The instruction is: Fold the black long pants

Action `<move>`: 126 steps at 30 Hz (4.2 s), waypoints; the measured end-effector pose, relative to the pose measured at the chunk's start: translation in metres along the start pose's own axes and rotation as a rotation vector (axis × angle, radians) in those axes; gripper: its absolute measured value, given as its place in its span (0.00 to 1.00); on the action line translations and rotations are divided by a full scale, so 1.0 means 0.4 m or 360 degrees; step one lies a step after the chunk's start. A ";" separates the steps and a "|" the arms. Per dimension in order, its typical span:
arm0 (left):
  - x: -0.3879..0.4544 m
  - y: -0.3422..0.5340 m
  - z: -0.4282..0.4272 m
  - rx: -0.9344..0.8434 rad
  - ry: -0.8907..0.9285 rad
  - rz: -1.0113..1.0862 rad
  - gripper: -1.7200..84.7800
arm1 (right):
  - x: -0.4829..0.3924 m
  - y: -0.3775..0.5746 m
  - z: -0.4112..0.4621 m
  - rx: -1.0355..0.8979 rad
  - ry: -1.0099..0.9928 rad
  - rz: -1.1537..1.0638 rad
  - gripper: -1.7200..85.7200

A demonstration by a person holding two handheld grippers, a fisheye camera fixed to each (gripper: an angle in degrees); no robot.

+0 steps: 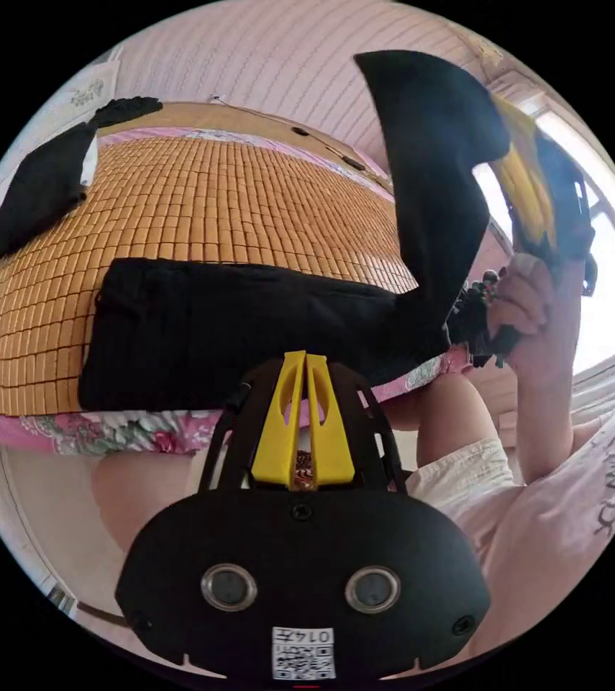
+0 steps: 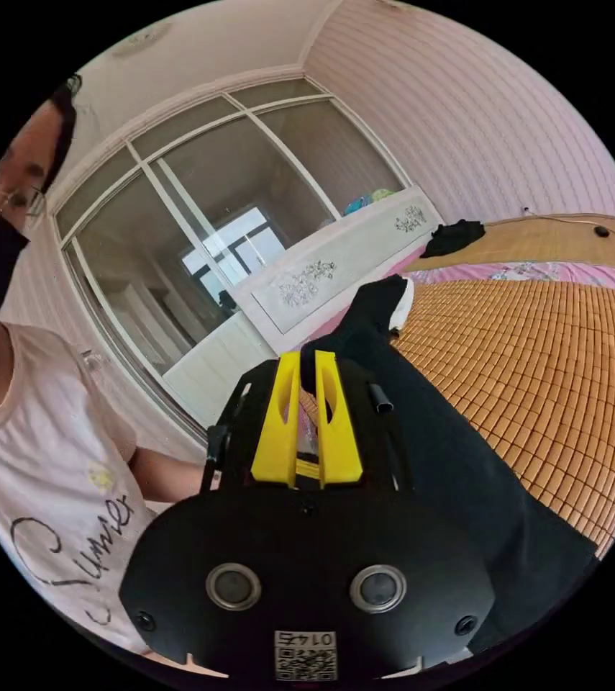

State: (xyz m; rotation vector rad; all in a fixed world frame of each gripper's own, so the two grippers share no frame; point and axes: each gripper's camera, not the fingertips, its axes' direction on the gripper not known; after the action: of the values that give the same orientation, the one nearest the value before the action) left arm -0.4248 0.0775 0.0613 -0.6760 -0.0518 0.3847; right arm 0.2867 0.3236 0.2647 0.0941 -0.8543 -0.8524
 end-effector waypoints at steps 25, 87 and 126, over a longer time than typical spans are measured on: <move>-0.258 0.072 -0.055 -0.0123 -0.0544 -0.0237 0.01 | 0.315 0.415 -0.511 0.0347 0.1948 0.1740 0.14; -0.121 0.063 -0.217 0.0200 -0.0535 0.0082 0.02 | 0.099 -0.707 0.995 -0.1020 0.0869 -0.0355 0.01; 0.550 -0.590 0.299 -0.0336 0.0235 0.0843 0.10 | 0.441 -0.121 0.142 -0.0786 0.1022 0.0958 0.15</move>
State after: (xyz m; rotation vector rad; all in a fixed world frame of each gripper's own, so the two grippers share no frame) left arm -0.1628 0.0611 0.2837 -0.9252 0.2350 0.8447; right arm 0.2802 0.1826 0.3942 -0.3001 -0.0334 -0.3941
